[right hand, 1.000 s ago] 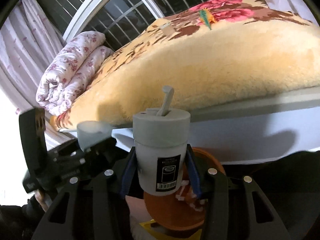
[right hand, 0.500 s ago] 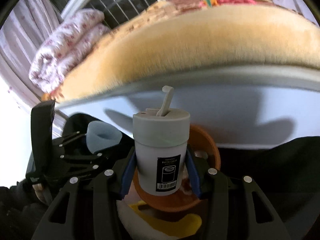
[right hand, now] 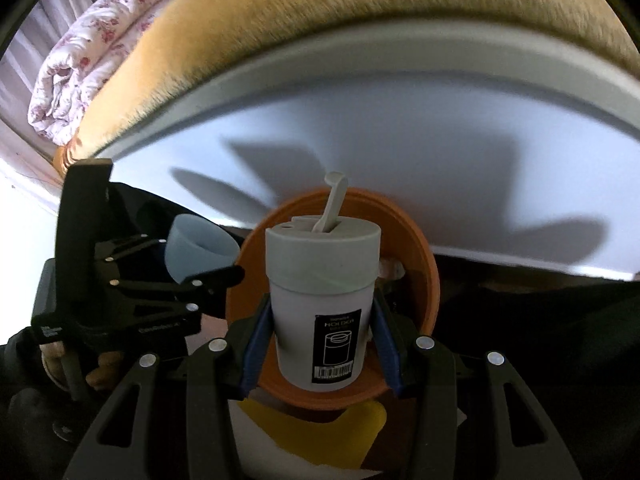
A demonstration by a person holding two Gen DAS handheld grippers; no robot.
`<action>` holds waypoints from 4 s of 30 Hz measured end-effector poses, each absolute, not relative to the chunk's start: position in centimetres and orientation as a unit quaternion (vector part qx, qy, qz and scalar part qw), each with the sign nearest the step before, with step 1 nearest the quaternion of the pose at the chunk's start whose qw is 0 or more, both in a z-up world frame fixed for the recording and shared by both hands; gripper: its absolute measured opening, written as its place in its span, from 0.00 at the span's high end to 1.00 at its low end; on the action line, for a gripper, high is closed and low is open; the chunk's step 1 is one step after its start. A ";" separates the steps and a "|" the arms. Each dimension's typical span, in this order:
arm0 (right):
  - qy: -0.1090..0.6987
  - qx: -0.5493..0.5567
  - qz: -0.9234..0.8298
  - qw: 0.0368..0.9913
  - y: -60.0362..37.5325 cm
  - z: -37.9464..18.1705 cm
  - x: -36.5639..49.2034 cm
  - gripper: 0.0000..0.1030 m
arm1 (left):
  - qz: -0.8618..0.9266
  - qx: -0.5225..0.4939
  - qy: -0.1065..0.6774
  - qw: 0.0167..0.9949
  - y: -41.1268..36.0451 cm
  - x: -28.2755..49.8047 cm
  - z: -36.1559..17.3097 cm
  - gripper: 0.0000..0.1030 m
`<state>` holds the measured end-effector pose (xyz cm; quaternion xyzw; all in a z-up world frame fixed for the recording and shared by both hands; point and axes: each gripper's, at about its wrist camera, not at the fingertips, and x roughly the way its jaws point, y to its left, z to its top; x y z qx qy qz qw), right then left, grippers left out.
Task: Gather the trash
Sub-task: 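Carry the bottle and cup over the orange bucket and open both grippers, then grasp the green dinosaur toy with the right gripper while the left grasps the cardboard square, then lower both grippers over the orange bucket and release the dinosaur and cardboard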
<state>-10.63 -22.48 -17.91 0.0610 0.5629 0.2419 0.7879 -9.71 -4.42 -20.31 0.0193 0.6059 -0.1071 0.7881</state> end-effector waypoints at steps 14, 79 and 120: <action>0.589 0.066 0.225 0.774 -21.3 -20.0 -9.5 0.27 | -0.093 0.020 0.644 0.759 -4.0 -8.7 -22.3 0.21; 0.375 0.085 0.153 0.910 -26.0 0.2 9.5 0.61 | -0.063 -0.042 0.430 0.900 -2.9 13.3 -1.9 0.11; 0.348 0.149 0.172 0.909 -29.5 -0.2 0.1 0.61 | -0.127 -0.052 0.390 0.910 -4.2 15.7 0.0 0.55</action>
